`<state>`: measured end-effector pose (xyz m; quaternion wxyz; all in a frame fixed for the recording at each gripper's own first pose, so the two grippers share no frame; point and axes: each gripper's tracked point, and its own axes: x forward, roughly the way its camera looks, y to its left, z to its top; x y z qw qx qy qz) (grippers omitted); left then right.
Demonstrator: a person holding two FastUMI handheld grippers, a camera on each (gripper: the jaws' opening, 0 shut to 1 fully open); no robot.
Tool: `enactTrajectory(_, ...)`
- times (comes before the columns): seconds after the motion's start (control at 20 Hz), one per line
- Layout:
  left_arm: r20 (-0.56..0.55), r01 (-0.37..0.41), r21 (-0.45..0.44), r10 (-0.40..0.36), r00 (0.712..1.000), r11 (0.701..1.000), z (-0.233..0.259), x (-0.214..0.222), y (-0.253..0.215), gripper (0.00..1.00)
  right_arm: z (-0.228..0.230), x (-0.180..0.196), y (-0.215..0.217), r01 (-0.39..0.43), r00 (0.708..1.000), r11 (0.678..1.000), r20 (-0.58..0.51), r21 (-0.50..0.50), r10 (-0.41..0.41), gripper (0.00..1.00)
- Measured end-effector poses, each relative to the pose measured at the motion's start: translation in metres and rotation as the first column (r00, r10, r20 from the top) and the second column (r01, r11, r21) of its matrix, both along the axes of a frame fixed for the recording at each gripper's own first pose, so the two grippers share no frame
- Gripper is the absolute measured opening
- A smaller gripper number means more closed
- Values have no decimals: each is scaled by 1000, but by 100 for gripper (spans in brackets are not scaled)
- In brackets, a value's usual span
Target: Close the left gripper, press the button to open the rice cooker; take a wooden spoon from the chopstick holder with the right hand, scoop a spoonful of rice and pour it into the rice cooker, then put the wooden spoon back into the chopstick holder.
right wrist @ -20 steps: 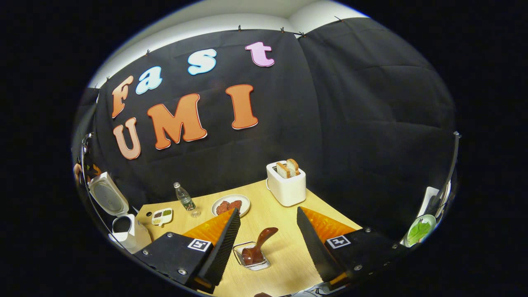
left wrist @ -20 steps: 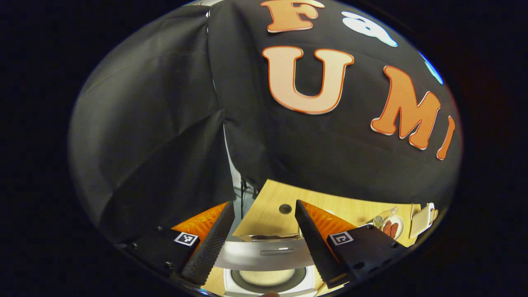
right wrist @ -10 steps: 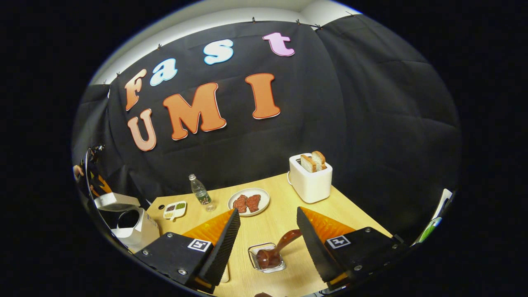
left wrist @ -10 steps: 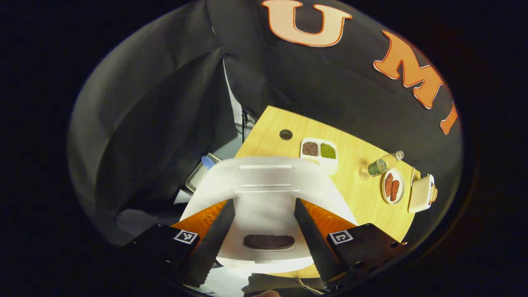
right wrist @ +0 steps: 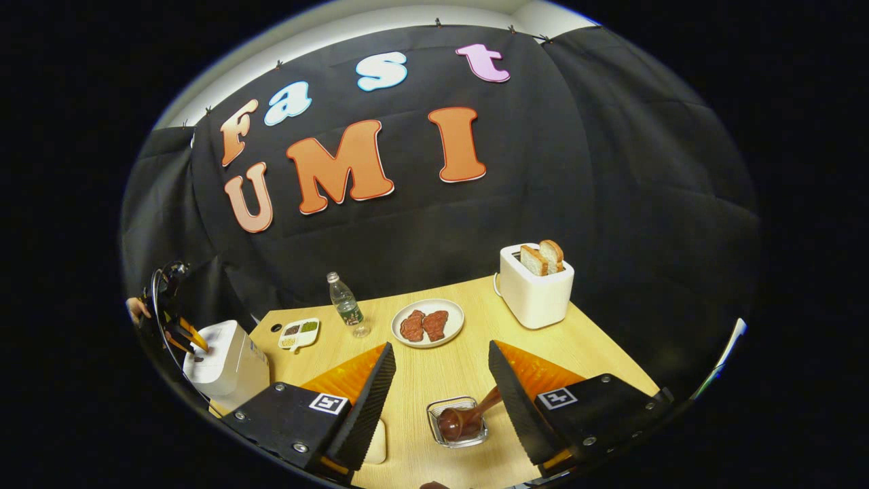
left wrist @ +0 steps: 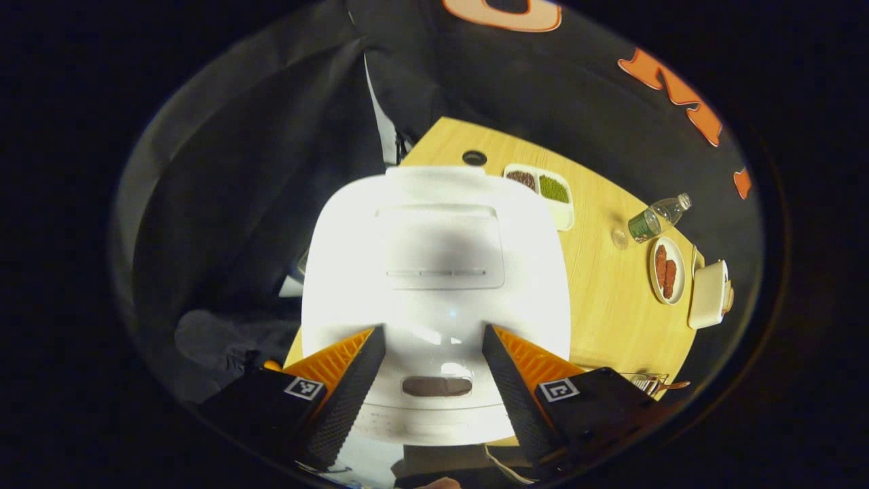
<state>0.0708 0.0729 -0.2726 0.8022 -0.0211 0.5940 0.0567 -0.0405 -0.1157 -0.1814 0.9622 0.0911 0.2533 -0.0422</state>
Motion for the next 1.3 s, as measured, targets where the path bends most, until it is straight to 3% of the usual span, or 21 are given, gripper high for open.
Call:
enactTrajectory(0.15, 113, 34, 33, -37, 993, 999, 13, 1, -1, 100, 3, 5, 15, -30, 1000, 1000, 0, -1, 30, 87)
enactTrajectory(0.3, 332, 72, 16, -74, 940, 997, 52, 8, -23, 100, 21, 20, 36, -59, 997, 998, 48, 0, 59, 86)
enactTrajectory(0.4, 488, 91, 37, -98, 868, 995, 87, 16, -34, 100, 43, 35, 48, -76, 990, 996, 113, -39, 80, 86)
enactTrajectory(0.5, 625, 112, 74, -134, 769, 991, 128, 17, -41, 100, 66, 45, 62, -90, 978, 994, 182, -56, 99, 87)
enactTrajectory(0.7, 792, 141, 191, -238, 562, 971, 193, 4, -70, 100, 102, 59, 95, -141, 945, 987, 287, -79, 158, 87)
enactTrajectory(0.8, 838, 170, 200, -258, 480, 965, 211, -8, -91, 99, 110, 61, 108, -168, 935, 982, 302, -83, 186, 87)
enactTrajectory(1.0, 891, 235, 179, -259, 374, 955, 237, -34, -124, 100, 125, 65, 128, -192, 914, 976, 346, -98, 215, 86)
enactTrajectory(1.3, 920, 260, 206, -278, 277, 943, 259, -48, -140, 100, 138, 62, 142, -206, 890, 971, 389, -124, 239, 86)
